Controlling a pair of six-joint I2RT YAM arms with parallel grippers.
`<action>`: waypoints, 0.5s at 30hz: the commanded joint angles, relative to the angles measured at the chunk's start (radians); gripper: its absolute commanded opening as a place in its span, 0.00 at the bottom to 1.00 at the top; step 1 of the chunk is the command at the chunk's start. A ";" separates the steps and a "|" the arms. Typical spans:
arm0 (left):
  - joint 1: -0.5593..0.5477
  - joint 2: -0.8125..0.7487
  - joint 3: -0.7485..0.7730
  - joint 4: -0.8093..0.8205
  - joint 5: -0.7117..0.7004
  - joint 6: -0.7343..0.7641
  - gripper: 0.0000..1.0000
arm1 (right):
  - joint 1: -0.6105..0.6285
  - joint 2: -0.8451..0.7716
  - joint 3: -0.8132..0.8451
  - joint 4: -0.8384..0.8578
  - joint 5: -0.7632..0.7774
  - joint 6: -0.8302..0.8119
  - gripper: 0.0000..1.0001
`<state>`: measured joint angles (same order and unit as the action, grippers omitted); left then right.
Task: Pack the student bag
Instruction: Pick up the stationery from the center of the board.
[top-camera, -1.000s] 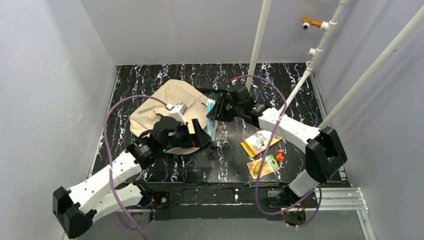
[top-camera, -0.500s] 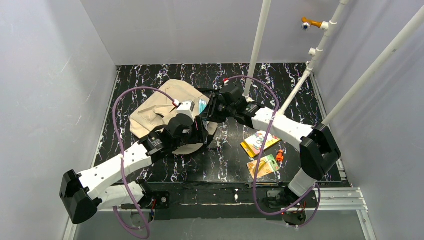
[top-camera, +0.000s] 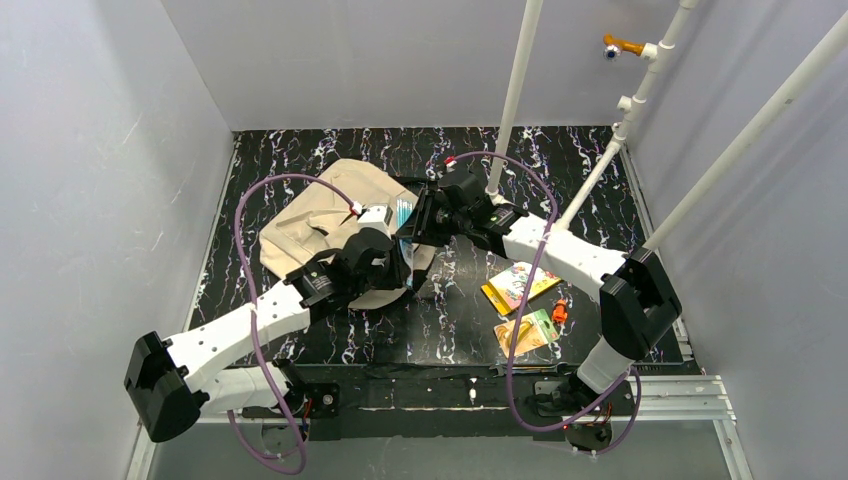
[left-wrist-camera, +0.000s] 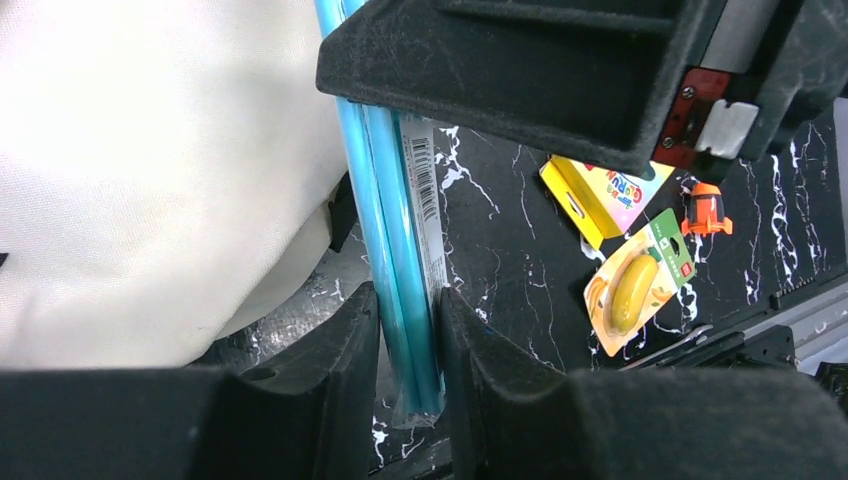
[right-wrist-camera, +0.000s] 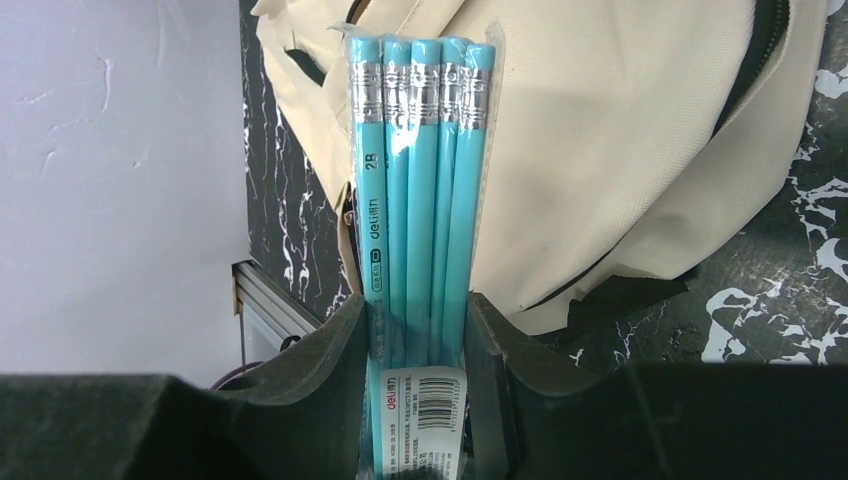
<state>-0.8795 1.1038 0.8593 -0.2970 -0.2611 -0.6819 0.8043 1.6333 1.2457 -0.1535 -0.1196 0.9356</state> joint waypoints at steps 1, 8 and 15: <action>-0.005 -0.047 -0.018 0.003 0.080 0.010 0.18 | 0.010 -0.048 0.001 0.083 -0.052 -0.058 0.33; 0.009 -0.126 -0.042 -0.062 0.198 0.028 0.02 | -0.010 -0.104 -0.004 -0.051 -0.057 -0.335 0.74; 0.085 -0.277 -0.025 -0.195 0.407 0.113 0.00 | -0.026 -0.245 -0.030 -0.192 0.086 -0.661 0.98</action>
<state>-0.8482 0.9203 0.8150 -0.4004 -0.0349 -0.6403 0.7910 1.5204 1.2079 -0.2993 -0.0906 0.5140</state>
